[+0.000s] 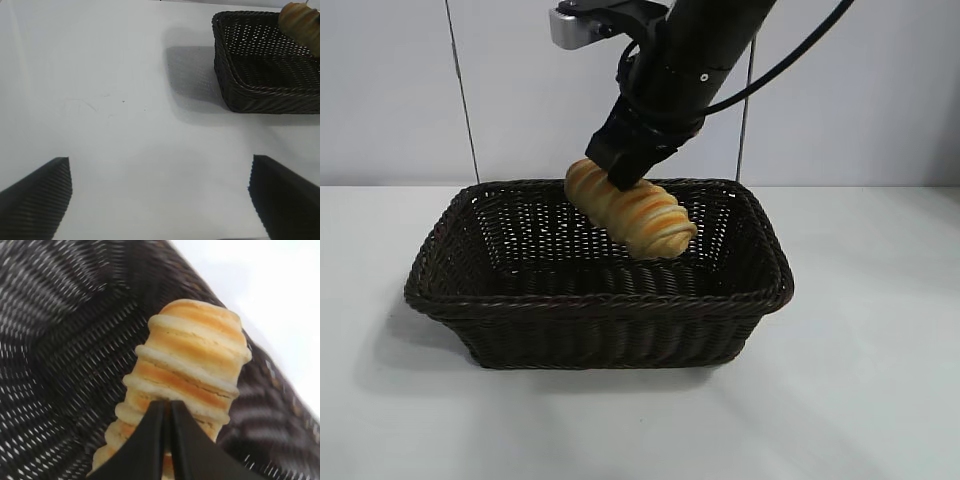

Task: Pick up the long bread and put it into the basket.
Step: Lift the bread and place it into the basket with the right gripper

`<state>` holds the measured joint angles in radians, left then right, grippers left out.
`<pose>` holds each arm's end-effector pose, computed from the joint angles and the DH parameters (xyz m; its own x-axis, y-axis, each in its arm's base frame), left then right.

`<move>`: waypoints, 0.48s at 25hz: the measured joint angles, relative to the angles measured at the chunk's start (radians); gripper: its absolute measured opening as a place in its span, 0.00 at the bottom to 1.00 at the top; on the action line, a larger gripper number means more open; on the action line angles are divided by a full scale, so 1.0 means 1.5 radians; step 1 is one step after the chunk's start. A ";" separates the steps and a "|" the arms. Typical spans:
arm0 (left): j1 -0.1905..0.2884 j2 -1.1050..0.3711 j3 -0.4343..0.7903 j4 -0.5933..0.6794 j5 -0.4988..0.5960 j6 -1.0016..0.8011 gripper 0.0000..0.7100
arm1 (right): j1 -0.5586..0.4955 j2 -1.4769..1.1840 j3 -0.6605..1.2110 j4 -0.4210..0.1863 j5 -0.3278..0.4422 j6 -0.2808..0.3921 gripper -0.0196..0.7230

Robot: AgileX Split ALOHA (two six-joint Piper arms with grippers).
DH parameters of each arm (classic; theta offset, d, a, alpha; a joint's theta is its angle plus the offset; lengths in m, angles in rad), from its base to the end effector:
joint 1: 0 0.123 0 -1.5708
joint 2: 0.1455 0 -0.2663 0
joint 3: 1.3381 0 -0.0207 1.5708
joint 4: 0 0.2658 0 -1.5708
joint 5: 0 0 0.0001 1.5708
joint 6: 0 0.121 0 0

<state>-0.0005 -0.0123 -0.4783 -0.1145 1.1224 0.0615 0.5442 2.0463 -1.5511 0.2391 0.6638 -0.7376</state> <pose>0.0505 -0.0125 0.2587 -0.5148 0.0119 -0.8572 0.0947 0.9946 -0.0431 0.3894 0.2563 0.1488 -0.3376 -0.8066 -0.4851 -0.8778 0.4559 -0.1471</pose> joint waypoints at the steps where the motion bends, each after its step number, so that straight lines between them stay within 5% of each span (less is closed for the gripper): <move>1: 0.000 0.000 0.000 0.000 0.000 0.000 0.98 | 0.000 0.009 0.000 0.004 -0.001 0.000 0.06; 7: 0.000 0.000 0.000 0.000 0.000 0.000 0.98 | 0.000 0.016 -0.001 0.013 -0.005 -0.002 0.09; 12: 0.000 0.000 0.000 0.000 0.000 0.000 0.98 | 0.000 0.016 -0.017 0.015 0.009 -0.002 0.37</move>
<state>-0.0005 -0.0123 -0.4783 -0.1145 1.1224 0.0615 0.5442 2.0710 -1.5772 0.2616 0.6769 -0.7412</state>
